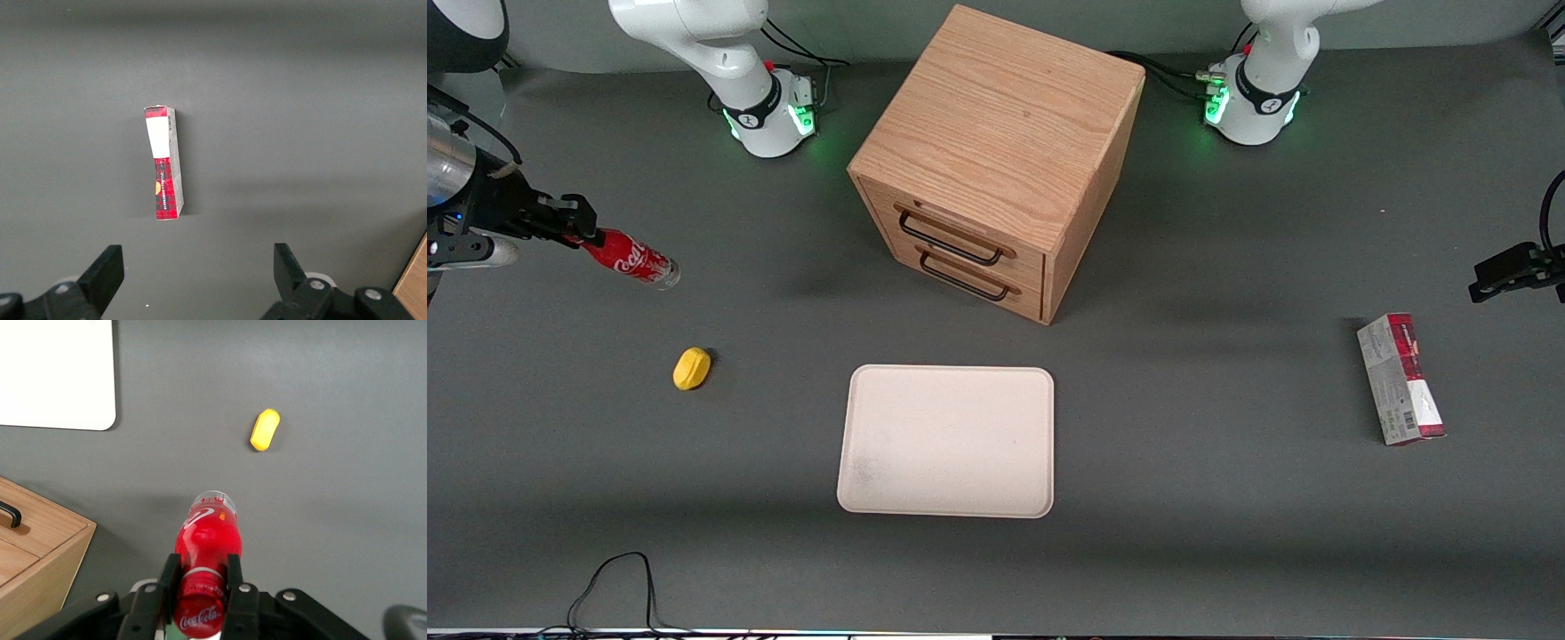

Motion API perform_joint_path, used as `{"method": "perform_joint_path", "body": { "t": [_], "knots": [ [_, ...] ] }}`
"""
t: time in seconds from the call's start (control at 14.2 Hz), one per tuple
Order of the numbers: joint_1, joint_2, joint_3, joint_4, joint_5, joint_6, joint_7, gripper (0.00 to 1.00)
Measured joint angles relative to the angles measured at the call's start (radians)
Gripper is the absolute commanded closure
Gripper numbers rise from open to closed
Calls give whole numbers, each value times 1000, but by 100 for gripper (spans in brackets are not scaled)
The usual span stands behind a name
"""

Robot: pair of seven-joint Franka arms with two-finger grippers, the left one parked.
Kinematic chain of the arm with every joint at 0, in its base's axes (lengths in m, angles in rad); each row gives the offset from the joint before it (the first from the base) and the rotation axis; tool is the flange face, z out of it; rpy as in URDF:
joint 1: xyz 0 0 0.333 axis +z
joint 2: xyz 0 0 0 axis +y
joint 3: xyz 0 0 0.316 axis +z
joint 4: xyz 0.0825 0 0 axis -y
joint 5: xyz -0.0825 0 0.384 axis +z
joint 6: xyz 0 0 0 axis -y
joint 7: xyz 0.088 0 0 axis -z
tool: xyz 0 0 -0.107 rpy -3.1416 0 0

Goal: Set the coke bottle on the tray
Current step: 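Lift the bottle with the right gripper, then carry the bottle over the cream tray's corner and lower it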

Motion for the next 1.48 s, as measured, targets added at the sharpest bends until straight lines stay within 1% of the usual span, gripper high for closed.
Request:
{"method": "perform_joint_path", "body": {
  "t": [0.14, 0.35, 0.49, 0.56, 0.78, 0.99, 1.27, 1.48],
  "knots": [
    [2, 57, 32, 54, 0, 7, 55, 100],
    [9, 207, 128, 193, 0, 19, 231, 100],
    [45, 317, 182, 301, -1, 18, 361, 100],
    [77, 366, 191, 353, -1, 18, 421, 100],
    [166, 489, 195, 491, -2, 17, 575, 100],
    [221, 577, 195, 586, -2, 15, 657, 100],
    [223, 694, 182, 707, -8, 30, 667, 100],
    [213, 820, 171, 817, -21, 101, 667, 100]
  ]
}}
